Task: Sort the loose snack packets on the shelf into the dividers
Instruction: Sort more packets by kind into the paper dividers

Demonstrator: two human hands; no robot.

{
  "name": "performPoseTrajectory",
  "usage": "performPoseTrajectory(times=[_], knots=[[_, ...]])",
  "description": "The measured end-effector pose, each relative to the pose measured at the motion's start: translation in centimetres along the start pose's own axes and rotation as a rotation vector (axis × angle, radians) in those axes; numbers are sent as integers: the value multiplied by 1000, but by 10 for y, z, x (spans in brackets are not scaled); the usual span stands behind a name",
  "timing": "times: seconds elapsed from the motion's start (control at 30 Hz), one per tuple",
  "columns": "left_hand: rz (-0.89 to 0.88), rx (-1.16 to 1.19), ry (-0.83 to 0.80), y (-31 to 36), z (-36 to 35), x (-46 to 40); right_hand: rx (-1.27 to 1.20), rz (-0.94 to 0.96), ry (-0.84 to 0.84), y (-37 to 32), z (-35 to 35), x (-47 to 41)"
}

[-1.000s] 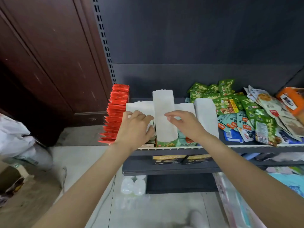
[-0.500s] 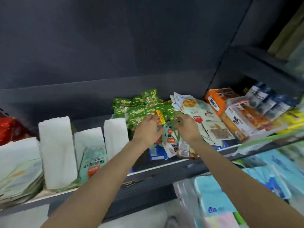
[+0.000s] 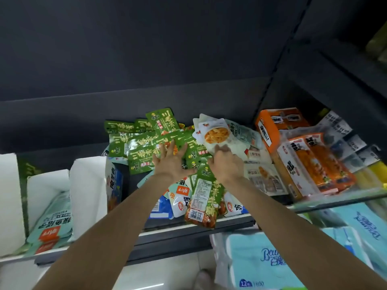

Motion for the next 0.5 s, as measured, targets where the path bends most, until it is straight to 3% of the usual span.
performPoseTrajectory(times=[0.07, 0.13, 0.17, 0.27, 0.37, 0.43, 0.5], knots=[[-23, 88, 175, 6, 9, 3, -18, 106, 82, -2, 10, 4], [-8, 360, 349, 15, 26, 11, -88, 173, 132, -1, 22, 7], [42, 560, 360, 20, 35, 15, -147, 203, 153, -1, 29, 9], [283, 1128, 176, 31, 57, 23, -353, 341, 247, -6, 48, 20], [387, 1286, 221, 22, 66, 25, -506, 462, 211, -18, 53, 29], [502, 1325, 339, 5, 67, 31, -710, 335, 107, -29, 53, 31], [574, 1446, 406, -11, 70, 43, -884, 68, 3, -39, 52, 32]])
Point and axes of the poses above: each hand's wrist, its own x-axis away from the middle knuckle, its own z-axis out of the back of the hand, y = z × x, the point moved 3 cm from there along -x, towards the middle knuckle, and after that the axes turned 11 degrees about y, right-handed, at the moved point
